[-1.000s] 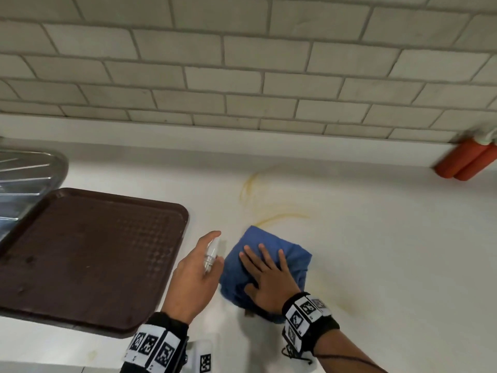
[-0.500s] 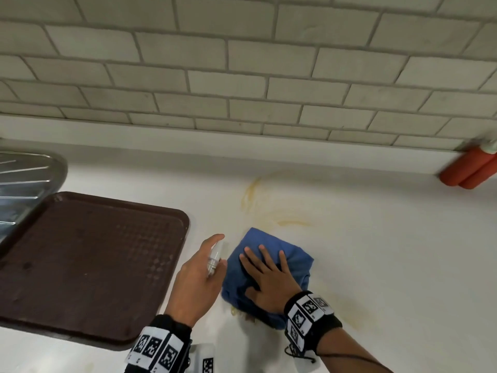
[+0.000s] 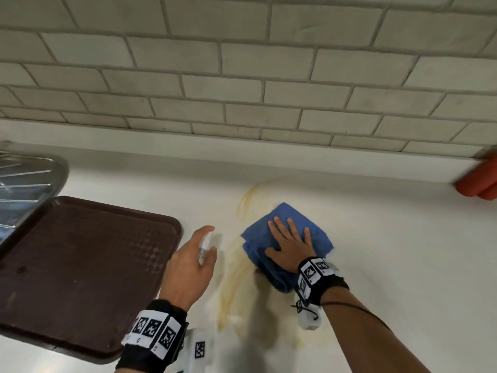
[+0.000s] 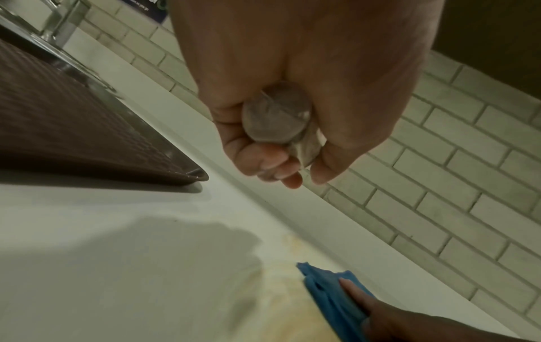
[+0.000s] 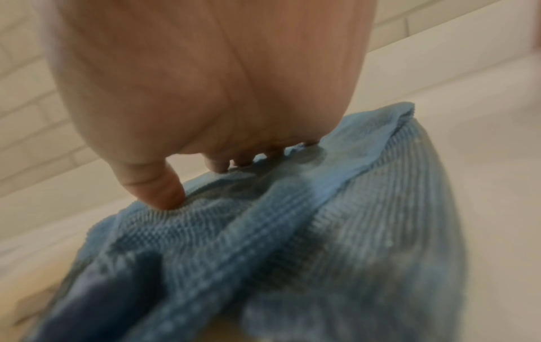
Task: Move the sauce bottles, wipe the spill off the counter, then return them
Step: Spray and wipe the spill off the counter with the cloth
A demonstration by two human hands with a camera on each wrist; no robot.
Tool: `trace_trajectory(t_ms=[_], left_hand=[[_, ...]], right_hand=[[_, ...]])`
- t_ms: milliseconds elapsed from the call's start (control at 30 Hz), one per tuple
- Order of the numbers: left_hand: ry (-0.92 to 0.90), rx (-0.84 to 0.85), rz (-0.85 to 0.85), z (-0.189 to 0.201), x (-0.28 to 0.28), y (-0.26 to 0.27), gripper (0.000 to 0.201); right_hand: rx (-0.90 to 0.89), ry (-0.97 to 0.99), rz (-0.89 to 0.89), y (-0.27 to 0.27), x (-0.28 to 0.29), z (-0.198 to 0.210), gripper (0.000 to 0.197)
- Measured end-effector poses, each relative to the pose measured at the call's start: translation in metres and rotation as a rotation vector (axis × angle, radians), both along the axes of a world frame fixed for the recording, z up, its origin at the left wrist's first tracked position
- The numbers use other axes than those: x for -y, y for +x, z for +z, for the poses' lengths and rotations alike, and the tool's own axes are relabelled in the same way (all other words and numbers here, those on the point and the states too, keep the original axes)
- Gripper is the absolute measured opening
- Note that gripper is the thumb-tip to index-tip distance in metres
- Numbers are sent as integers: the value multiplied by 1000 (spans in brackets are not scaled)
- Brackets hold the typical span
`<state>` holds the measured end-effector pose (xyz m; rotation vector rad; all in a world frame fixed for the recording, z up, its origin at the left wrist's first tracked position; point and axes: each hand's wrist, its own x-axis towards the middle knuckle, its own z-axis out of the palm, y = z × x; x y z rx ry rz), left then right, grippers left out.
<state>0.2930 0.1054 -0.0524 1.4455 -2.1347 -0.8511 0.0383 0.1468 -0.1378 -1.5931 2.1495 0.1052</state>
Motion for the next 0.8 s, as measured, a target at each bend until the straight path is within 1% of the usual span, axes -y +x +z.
trace_trajectory(t_ms=[167,267,433,600,700,800], left_hand=[[-42,75,16,-10,-3,-17,32],[-56,53,50,-15,-3,-27,29],[-47,80,56,-15,0,-38,28],[2,82,73,-11,2,-35,34],[3,51,77,-7,4,-28,36],[21,35,112,-5,7,-21,38]], right_hand=[[5,36,-110,-65,-2,1,74],[8,36,-134,-84,1,-2,74],[-19,13,-133,-88,20,-4,74],[0,29,-101,-88,63,1,72],[14,25,-75,-74,94,7,71],[-5,-10,-22,-47,116,7,69]])
